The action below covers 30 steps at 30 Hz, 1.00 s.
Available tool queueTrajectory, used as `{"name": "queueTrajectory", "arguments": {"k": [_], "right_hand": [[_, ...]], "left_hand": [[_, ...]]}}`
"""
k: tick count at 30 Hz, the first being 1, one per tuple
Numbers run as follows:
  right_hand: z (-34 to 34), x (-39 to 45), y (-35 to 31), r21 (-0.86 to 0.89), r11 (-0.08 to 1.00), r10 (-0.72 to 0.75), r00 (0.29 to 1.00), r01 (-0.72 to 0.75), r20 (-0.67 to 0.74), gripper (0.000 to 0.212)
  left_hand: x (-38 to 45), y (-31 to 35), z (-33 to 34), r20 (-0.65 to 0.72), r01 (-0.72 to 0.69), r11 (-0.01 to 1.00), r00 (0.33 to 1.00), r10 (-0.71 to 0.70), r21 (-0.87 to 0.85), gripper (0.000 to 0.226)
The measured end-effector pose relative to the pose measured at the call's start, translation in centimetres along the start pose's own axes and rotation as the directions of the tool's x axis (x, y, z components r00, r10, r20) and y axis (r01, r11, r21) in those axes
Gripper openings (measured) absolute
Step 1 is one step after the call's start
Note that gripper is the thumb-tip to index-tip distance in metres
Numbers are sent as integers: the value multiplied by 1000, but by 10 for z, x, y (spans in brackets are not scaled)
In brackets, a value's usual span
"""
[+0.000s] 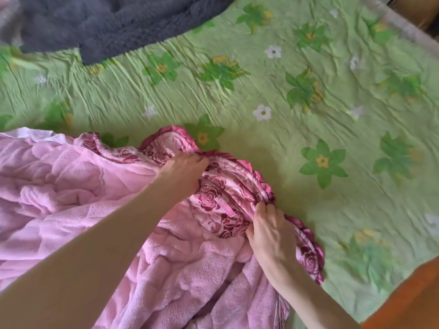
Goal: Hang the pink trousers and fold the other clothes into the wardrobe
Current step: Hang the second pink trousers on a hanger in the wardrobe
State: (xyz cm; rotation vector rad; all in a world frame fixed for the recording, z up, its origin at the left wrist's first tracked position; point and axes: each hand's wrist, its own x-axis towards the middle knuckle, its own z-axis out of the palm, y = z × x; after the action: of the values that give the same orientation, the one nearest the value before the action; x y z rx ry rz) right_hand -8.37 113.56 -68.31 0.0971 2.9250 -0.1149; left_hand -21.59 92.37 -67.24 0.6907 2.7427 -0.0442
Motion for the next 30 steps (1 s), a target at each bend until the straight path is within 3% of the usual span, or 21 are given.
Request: {"name": "queueTrajectory", "arguments": {"k": [3, 6, 11, 15, 17, 19, 22, 26, 30], "right_hand": [[-9, 3, 5, 43, 998, -43, 998, 41, 46, 48], [-36, -2, 16, 132, 984, -121, 993, 120, -3, 28], [-98, -24, 23, 246, 936, -233, 966, 253, -109, 20], [-172, -44, 5, 280, 934, -201, 974, 224, -109, 36], [-219, -52, -5, 311, 932, -146, 977, 188, -153, 38], [-268, -60, -8, 337, 925, -119, 976, 175, -180, 33], [-342, -72, -3, 333, 920, -84, 934, 207, -348, 17], [-428, -83, 14, 268, 906, -170, 863, 326, -476, 22], [-494, -102, 38, 143, 883, -292, 761, 448, -579, 27]], "left_hand": [[-17, 4, -8, 18, -37, 998, 999, 36, 55, 42], [-47, 0, -28, 34, -31, 999, 999, 31, 26, 41], [-115, -13, -93, -151, -58, 998, 987, 60, 19, 61], [-165, -10, -166, -334, -86, 995, 941, 64, -53, 41], [-185, -14, -205, -453, -133, 990, 886, 98, -46, 21], [-204, -14, -249, -510, -165, 986, 850, 132, -21, 19], [-226, -7, -310, -575, -195, 979, 796, 189, 52, 34], [-249, 10, -378, -651, -215, 972, 724, 227, 100, 27], [-263, 28, -436, -735, -84, 989, 661, 148, 123, 29]]}}
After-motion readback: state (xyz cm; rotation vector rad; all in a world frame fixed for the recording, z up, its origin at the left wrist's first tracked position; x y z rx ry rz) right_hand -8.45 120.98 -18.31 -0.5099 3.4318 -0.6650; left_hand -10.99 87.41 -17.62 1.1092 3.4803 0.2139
